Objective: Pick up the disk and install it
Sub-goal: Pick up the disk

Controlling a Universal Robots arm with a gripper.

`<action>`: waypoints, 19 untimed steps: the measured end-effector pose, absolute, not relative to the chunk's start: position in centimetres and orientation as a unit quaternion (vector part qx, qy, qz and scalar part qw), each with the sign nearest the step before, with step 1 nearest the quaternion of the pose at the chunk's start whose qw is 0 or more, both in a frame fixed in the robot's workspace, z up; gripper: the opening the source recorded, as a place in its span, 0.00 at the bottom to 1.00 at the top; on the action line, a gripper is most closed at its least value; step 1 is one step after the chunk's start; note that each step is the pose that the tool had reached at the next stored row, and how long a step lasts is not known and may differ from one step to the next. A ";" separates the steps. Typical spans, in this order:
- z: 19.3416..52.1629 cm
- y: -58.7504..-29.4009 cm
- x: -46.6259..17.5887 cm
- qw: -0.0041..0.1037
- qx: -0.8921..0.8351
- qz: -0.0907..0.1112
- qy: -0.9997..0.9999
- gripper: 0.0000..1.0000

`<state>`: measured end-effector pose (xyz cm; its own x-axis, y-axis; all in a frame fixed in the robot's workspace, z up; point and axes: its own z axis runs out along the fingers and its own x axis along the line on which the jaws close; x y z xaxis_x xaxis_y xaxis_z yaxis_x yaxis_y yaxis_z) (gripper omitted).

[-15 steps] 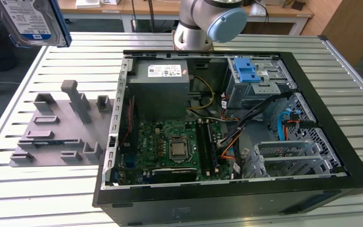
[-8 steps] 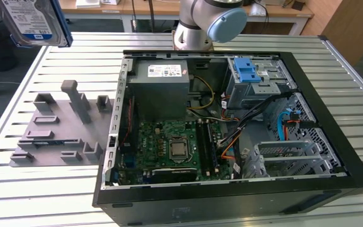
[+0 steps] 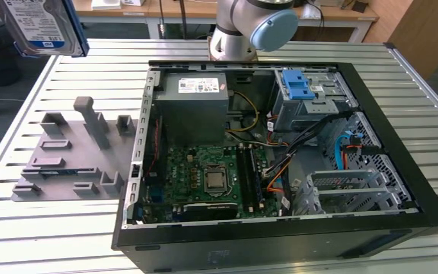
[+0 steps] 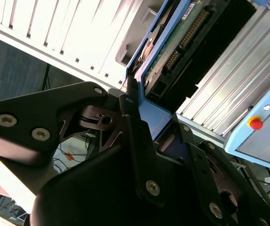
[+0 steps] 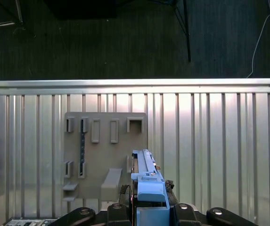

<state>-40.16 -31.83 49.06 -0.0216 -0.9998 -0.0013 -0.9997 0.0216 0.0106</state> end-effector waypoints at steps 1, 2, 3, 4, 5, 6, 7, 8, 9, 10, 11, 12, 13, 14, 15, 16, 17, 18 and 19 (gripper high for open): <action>49.1 -31.8 -40.1 0.003 0.699 -0.004 -0.715 0.36; 49.1 -31.8 -40.1 0.003 0.699 -0.004 -0.715 0.36; 49.1 -31.8 -40.0 0.003 0.699 -0.004 -0.715 0.36; 49.1 -31.8 -39.9 0.003 0.699 -0.004 -0.715 0.36; 49.1 -31.8 -39.9 0.003 0.699 -0.004 -0.715 0.36; 49.1 -31.8 -39.8 0.003 0.699 -0.004 -0.715 0.36; 49.1 -31.8 -39.7 0.003 0.699 -0.004 -0.715 0.36; 49.1 -31.8 -39.5 0.003 0.699 -0.004 -0.715 0.36; 49.1 -31.8 -39.4 0.003 0.699 -0.004 -0.715 0.36; 49.1 -31.8 -39.2 0.003 0.699 -0.004 -0.715 0.36; 49.1 -31.8 -39.1 0.003 0.699 -0.004 -0.715 0.36; 49.1 -31.8 -39.1 0.003 0.699 -0.004 -0.715 0.36; 49.1 -31.9 -39.0 0.003 0.699 -0.004 -0.715 0.36; 49.1 -31.9 -39.0 0.003 0.699 -0.004 -0.715 0.36; 49.1 -32.0 -39.0 0.003 0.699 -0.004 -0.715 0.36; 49.1 -32.1 -38.9 0.003 0.699 -0.004 -0.715 0.36; 49.1 -32.2 -38.9 0.003 0.699 -0.004 -0.715 0.36; 49.1 -32.3 -38.9 0.003 0.699 -0.004 -0.715 0.36; 49.1 -32.4 -38.9 0.003 0.699 -0.004 -0.715 0.36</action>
<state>-38.85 -32.38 49.06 -0.0217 -0.9998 -0.0013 -0.9997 0.0216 0.0106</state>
